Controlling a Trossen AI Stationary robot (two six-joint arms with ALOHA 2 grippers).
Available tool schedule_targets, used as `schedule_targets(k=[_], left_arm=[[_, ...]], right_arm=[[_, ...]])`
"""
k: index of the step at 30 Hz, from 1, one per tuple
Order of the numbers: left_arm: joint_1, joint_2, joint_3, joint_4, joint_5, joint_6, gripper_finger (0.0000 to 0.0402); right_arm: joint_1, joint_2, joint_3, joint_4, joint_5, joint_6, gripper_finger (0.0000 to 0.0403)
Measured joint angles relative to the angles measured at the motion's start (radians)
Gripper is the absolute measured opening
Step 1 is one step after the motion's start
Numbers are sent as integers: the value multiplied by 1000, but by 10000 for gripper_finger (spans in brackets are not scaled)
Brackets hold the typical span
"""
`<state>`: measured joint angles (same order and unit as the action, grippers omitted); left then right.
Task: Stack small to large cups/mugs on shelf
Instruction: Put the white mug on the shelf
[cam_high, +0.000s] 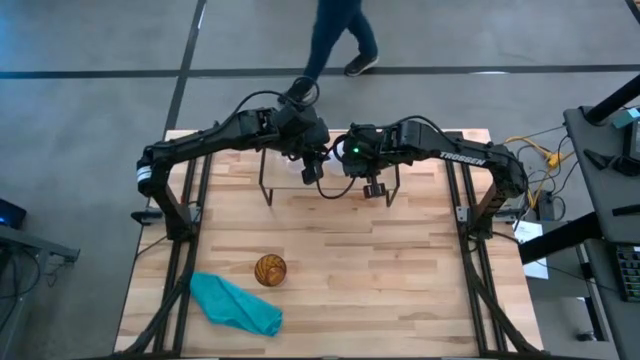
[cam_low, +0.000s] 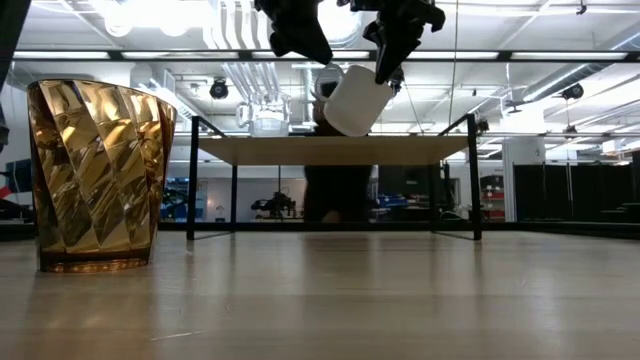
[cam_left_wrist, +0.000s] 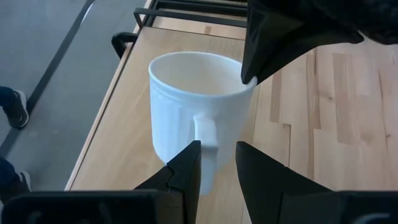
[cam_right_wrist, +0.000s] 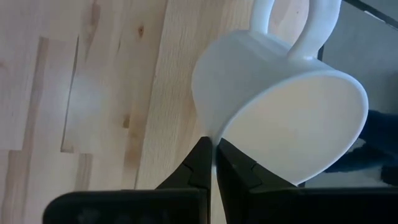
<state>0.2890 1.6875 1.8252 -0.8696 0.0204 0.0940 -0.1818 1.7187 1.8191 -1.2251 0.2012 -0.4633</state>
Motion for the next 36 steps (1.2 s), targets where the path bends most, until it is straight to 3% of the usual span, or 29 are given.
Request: schedule_targets(k=[14,24,36], left_arm=[[13,-2,0,-3,37,0,87],[13,-2,0,-2,51,18,128],[13,-2,0,3,29,25,130]], right_arm=[[0,0,0,2,-2,0,9],[0,0,0,3,-2,6,9],[0,0,0,6,1,11,9]])
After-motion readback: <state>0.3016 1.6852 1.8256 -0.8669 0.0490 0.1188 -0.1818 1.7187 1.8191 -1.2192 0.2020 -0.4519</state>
